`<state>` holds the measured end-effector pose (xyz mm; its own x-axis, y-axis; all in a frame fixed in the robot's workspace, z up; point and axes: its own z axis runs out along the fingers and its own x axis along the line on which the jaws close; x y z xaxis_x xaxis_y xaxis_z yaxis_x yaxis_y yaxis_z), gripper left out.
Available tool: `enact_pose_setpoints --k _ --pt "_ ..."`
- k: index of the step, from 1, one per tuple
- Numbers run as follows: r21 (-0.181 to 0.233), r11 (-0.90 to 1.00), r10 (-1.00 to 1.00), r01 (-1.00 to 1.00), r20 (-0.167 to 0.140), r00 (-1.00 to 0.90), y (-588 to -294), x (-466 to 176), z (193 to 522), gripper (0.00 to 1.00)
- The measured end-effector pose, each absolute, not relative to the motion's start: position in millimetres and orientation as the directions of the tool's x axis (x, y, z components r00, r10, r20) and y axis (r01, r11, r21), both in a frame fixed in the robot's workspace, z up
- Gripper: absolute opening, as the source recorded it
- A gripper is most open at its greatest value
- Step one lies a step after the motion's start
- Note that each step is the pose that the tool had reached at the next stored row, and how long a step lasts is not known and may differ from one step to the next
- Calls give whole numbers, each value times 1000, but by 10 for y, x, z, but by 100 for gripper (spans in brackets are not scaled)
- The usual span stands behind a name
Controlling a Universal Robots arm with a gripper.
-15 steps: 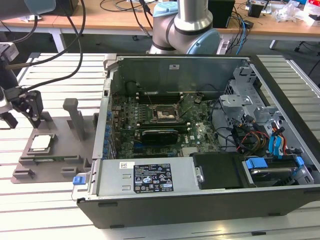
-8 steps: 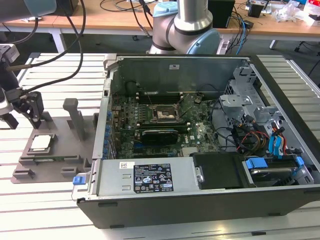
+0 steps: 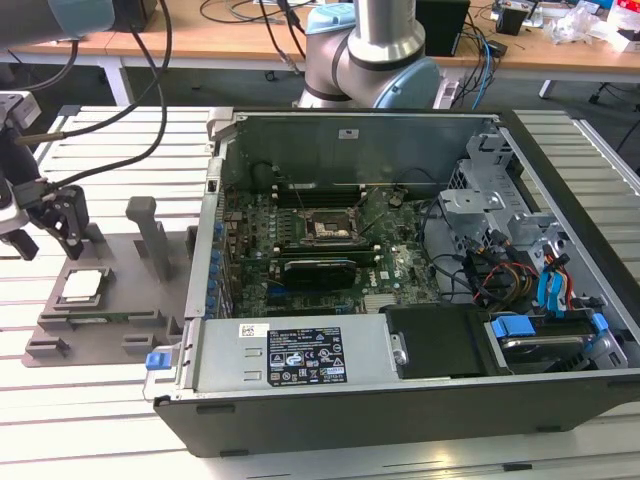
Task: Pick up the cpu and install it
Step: 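Pick up the cpu and move it towards the insertion slot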
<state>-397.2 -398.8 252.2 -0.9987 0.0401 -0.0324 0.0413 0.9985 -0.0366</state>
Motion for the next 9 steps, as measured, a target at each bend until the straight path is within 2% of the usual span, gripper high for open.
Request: enact_pose_setpoints --k 9 --pt "-40 999 36 37 -33 -999 -4020 -3971 2386 60"
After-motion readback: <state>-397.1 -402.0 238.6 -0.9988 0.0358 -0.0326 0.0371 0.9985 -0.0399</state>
